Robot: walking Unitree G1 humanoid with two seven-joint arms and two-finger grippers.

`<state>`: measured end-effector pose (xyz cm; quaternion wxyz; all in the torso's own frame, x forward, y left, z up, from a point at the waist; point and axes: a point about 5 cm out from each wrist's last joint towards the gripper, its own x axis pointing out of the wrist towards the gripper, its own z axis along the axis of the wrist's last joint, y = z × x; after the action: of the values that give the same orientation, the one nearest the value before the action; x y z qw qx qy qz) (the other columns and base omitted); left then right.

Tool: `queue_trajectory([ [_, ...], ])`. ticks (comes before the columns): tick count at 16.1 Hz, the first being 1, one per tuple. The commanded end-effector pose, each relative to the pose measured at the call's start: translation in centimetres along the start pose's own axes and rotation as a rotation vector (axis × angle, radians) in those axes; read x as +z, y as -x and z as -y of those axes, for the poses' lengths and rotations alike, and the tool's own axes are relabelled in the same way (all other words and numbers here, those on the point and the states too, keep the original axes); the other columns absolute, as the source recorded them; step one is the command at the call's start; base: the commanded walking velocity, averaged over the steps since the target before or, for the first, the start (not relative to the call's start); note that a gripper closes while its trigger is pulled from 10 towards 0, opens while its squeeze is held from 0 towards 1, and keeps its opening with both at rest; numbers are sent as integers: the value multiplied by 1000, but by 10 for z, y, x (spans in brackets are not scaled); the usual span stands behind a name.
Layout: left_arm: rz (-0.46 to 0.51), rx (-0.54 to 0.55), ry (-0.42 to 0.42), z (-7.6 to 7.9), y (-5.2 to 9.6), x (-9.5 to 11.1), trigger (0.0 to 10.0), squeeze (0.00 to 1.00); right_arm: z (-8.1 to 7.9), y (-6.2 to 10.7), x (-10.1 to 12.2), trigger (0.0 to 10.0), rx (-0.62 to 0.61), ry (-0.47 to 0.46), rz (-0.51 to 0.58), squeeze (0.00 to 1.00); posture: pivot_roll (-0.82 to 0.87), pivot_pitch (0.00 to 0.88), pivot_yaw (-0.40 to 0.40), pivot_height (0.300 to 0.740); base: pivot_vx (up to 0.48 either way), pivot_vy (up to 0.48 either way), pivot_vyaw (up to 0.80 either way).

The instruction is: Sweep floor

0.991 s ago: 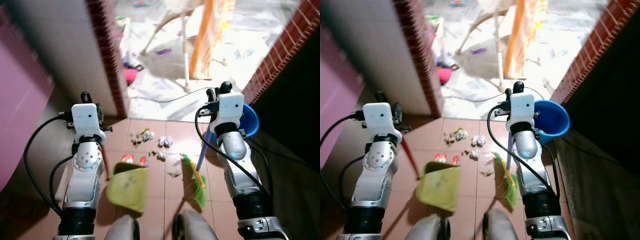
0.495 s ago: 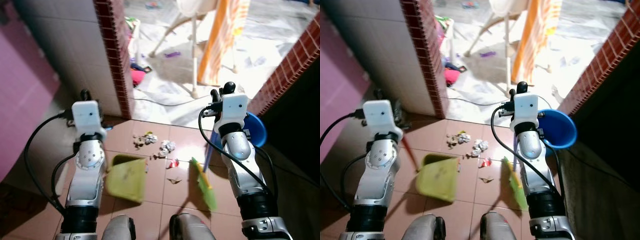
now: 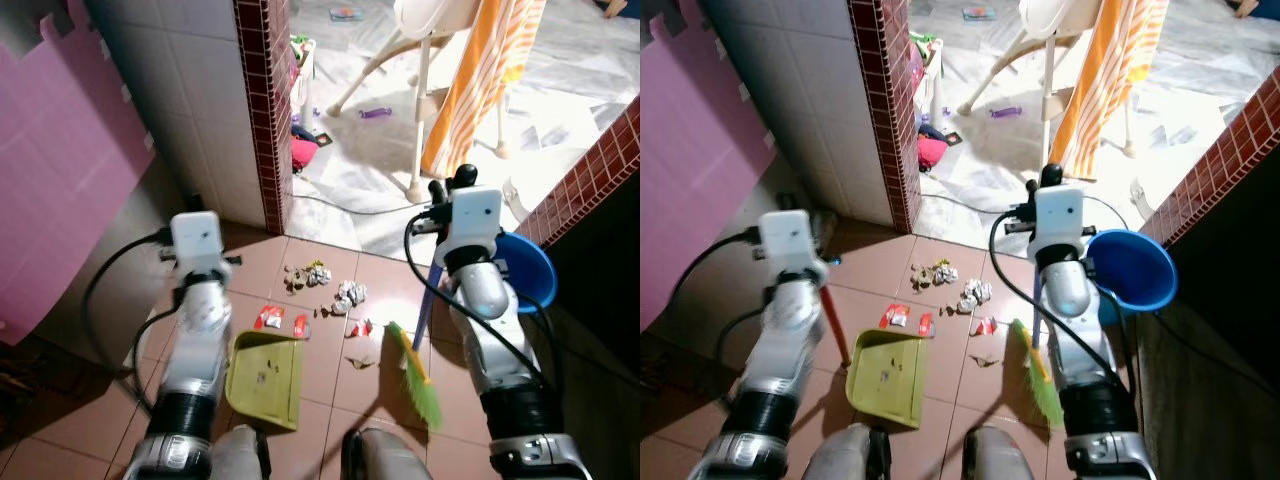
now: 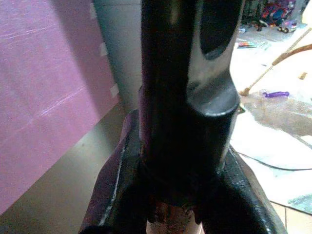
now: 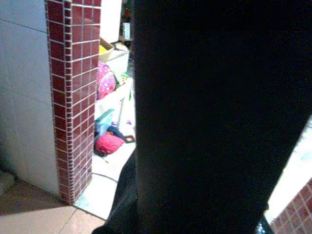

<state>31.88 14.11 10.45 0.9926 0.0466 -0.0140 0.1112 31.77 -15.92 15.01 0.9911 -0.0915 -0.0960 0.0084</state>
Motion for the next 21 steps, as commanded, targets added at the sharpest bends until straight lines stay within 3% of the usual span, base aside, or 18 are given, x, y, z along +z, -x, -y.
queue_trajectory([
  [1, 22, -15, -17, 5, 0, 1, 10000, 0, 5, -1, 9, 10000, -13, 11, 32, 0, -130, 181, -1, 740, 0, 0, 0],
  [5, -64, -63, 57, 36, -6, -12, 10000, 0, 0, -6, 13, 10000, -31, -190, -9, 0, -170, 196, 0, 740, 0, 0, 0],
  [7, -103, -60, 96, 48, -7, -15, 10000, 0, -3, -6, 13, 10000, 4, -223, -19, 0, -178, 193, -4, 740, 0, 0, 0],
  [10, -129, -58, 119, 56, -6, -19, 10000, 0, -4, -8, 11, 10000, 10, -285, -52, 0, -182, 187, -5, 740, 0, 0, 0],
  [14, -230, -84, 154, 59, 3, -41, 10000, 0, -11, -12, 13, 10000, 51, -429, -112, 0, -184, 181, -5, 740, 0, 0, 0],
  [15, -232, -99, 144, 61, 2, -40, 10000, 0, -15, -16, 17, 10000, 86, -504, -136, 0, -185, 176, -6, 740, 0, 0, 0],
  [17, -237, -107, 141, 63, 1, -41, 10000, 0, -16, -23, 29, 10000, 117, -563, -121, 0, -187, 171, -5, 740, 0, 0, 0],
  [20, -256, -108, 154, 62, 0, -43, 10000, 0, -12, -32, 51, 10000, 164, -540, -57, 0, -187, 163, -2, 740, 0, 0, 0],
  [21, -256, -113, 155, 62, -1, -42, 10000, 0, -10, -35, 62, 10000, 193, -460, -3, 0, -187, 162, 0, 740, 0, 0, 0],
])
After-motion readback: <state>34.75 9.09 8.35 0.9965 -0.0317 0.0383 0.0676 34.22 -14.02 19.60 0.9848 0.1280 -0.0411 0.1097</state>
